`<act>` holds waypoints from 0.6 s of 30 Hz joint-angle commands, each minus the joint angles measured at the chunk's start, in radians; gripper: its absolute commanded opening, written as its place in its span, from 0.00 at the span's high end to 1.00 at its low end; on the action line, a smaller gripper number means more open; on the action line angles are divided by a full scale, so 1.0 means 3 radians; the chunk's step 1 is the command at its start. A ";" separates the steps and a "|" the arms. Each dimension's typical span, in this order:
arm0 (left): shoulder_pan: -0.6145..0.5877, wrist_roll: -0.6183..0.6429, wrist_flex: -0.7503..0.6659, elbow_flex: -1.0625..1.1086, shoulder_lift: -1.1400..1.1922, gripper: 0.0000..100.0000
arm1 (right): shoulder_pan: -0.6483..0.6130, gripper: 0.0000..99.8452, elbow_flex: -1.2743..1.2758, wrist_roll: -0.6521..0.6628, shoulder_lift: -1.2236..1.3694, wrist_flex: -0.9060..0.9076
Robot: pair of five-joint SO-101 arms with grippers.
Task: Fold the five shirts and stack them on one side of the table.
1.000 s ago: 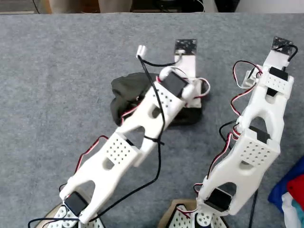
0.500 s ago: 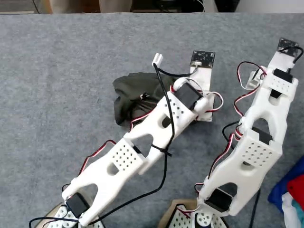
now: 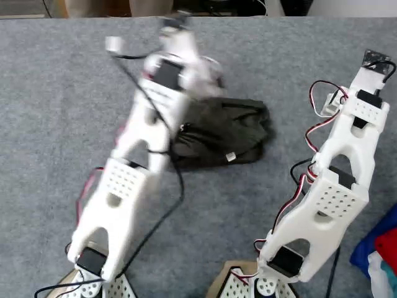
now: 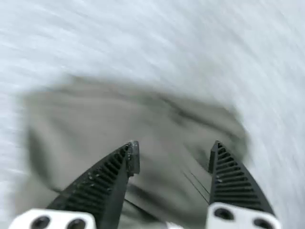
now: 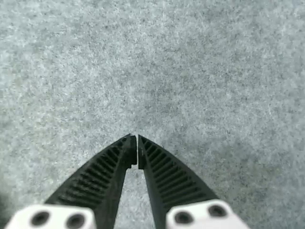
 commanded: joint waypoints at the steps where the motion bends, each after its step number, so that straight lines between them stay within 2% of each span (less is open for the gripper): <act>1: -0.0312 0.0015 -0.0010 0.0061 -0.0079 0.75 | 0.0028 0.97 -0.0176 -0.0031 -0.0028 -0.0072; 7: -0.0389 0.0010 -0.0010 0.0332 0.0161 0.75 | 0.0023 0.97 -0.0176 -0.0031 -0.0028 -0.0072; 18: -0.0476 0.0015 -0.0041 0.0312 0.0627 0.75 | 0.0023 0.97 -0.0176 -0.0031 -0.0023 -0.0072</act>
